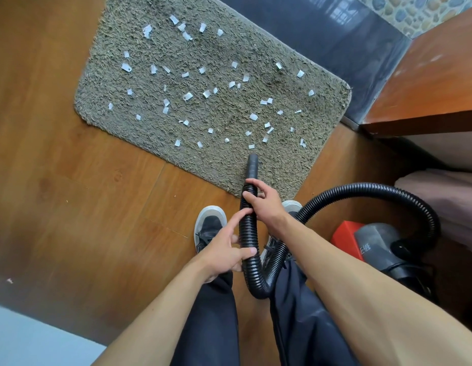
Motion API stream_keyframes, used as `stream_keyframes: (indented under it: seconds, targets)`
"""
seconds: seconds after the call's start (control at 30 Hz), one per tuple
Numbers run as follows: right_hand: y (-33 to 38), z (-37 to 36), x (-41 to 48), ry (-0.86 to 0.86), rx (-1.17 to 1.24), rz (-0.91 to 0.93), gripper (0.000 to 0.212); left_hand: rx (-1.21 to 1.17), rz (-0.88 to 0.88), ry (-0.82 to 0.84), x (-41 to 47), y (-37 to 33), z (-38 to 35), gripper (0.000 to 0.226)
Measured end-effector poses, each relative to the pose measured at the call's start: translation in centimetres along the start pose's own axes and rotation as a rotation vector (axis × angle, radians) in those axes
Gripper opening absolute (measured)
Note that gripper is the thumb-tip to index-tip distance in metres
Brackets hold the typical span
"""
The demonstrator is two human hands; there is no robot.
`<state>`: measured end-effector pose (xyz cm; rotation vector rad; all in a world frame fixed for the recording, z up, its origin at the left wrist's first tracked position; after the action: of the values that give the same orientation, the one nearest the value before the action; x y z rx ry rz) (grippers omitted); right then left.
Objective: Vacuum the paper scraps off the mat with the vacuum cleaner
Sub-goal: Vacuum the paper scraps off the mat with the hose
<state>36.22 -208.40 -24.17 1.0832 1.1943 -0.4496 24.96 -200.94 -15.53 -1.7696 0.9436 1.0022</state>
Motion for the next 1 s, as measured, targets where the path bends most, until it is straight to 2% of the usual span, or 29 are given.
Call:
stream_keyframes:
  seconds: [0.33, 0.8, 1.0]
  targets:
    - [2.0, -0.9, 1.6, 0.038, 0.023, 0.036, 0.032, -0.006, -0.036, -0.028, 1.2, -1.1, 1.2, 0.077]
    - [3.2, 1.3, 2.6, -0.026, 0.103, 0.005, 0.034, 0.099, -0.063, 0.015, 2.9, -3.5, 1.1, 0.076]
    - [3.2, -0.3, 2.6, 0.039, 0.017, 0.041, 0.034, 0.057, -0.053, -0.006, 2.2, -2.5, 1.8, 0.077]
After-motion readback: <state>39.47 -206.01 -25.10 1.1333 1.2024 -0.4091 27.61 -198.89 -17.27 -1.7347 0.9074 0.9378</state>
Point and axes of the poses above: each hand's wrist, its own x-axis towards the middle knuckle, its own z-axis out of the back of the hand, y = z × x, the point moved 3 cm from there along x, towards the middle knuckle, and after that the axes turned 9 degrees about x, right-handed, at the moved point
